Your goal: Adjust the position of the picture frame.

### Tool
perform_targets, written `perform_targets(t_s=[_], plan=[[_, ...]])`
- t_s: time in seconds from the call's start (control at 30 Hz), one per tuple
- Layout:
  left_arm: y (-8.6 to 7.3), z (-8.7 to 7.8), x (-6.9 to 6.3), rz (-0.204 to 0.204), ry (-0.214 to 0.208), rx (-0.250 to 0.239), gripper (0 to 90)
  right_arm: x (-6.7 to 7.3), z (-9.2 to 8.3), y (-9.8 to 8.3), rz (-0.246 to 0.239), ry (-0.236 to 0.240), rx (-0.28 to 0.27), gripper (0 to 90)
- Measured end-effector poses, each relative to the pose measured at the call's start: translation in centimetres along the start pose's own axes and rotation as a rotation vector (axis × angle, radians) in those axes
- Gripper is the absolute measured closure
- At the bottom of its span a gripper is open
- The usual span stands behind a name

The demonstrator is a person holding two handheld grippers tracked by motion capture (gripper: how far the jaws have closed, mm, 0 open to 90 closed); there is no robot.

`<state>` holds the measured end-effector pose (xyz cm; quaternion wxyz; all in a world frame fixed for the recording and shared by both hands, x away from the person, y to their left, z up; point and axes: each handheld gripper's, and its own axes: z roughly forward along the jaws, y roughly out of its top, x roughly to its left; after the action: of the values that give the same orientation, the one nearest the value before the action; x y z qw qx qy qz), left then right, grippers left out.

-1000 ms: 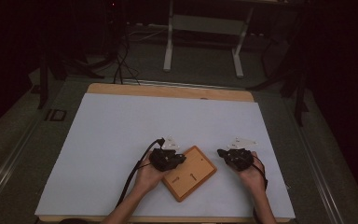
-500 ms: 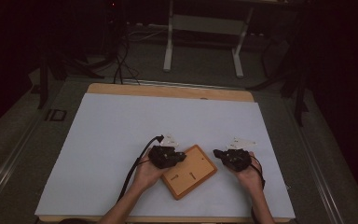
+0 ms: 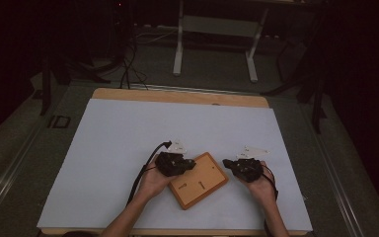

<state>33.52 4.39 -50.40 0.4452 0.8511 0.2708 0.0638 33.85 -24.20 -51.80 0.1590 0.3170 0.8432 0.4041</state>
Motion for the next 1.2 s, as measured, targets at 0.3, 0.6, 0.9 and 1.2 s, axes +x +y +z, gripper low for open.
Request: perform_targets(t_s=[0.3, 0.6, 0.9, 1.2], plan=[[0.7, -0.2, 0.5, 0.017, -0.008, -0.002, 84.3, 0.5, 0.1, 0.4, -0.017, 0.020, -0.001, 89.4], [1.1, -0.2, 1.3, 0.021, -0.027, -0.011, 84.2, 1.0, 0.3, 0.5, -0.025, 0.030, 0.001, 89.4], [1.6, -0.2, 2.0, 0.005, -0.032, -0.025, 84.2, 1.1, 0.2, 0.6, -0.027, 0.035, -0.001, 89.5], [1.5, 0.1, 2.9, -0.019, -0.040, -0.031, 84.3, 1.3, 0.4, 0.6, -0.029, 0.043, 0.006, 89.5]])
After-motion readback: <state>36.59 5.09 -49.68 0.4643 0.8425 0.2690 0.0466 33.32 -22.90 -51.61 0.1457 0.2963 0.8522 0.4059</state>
